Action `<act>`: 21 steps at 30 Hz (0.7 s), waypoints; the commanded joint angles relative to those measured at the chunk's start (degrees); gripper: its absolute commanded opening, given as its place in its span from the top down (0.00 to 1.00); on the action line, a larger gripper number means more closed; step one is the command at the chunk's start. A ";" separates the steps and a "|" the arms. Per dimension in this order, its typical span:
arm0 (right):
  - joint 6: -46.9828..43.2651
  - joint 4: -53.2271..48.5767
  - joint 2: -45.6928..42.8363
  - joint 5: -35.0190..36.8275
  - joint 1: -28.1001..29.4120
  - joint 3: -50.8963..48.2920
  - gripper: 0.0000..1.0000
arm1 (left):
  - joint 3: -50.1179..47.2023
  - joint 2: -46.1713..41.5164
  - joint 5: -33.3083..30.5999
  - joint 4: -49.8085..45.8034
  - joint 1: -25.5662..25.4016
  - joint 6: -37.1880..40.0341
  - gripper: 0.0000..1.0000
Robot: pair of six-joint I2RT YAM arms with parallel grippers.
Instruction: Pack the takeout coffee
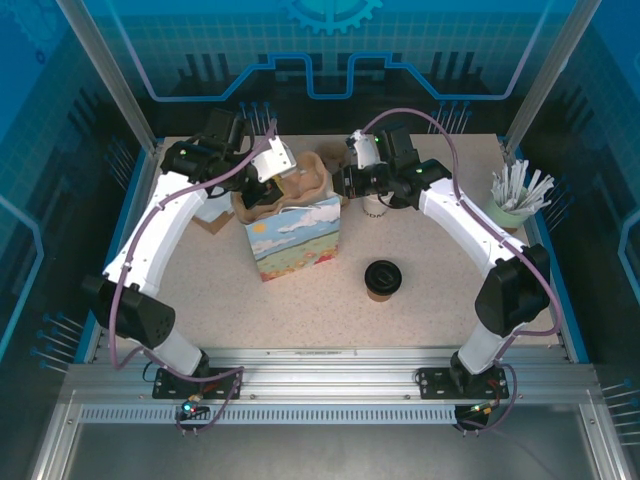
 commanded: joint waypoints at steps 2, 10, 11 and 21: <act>0.39 -0.74 -1.16 -0.19 0.00 1.61 0.82 | 0.80 1.23 -1.30 -3.49 -0.91 0.95 0.78; 0.65 -0.63 -0.88 -0.03 -0.05 1.93 0.82 | 1.15 1.82 -1.53 -4.90 -1.48 0.87 0.78; 0.65 -0.61 -0.89 -0.04 0.00 1.95 0.82 | 1.23 1.91 -1.54 -4.96 -1.61 0.83 0.78; 1.39 0.25 -1.41 0.98 0.08 1.55 0.82 | 1.68 2.40 -1.64 -6.17 -2.54 0.61 0.78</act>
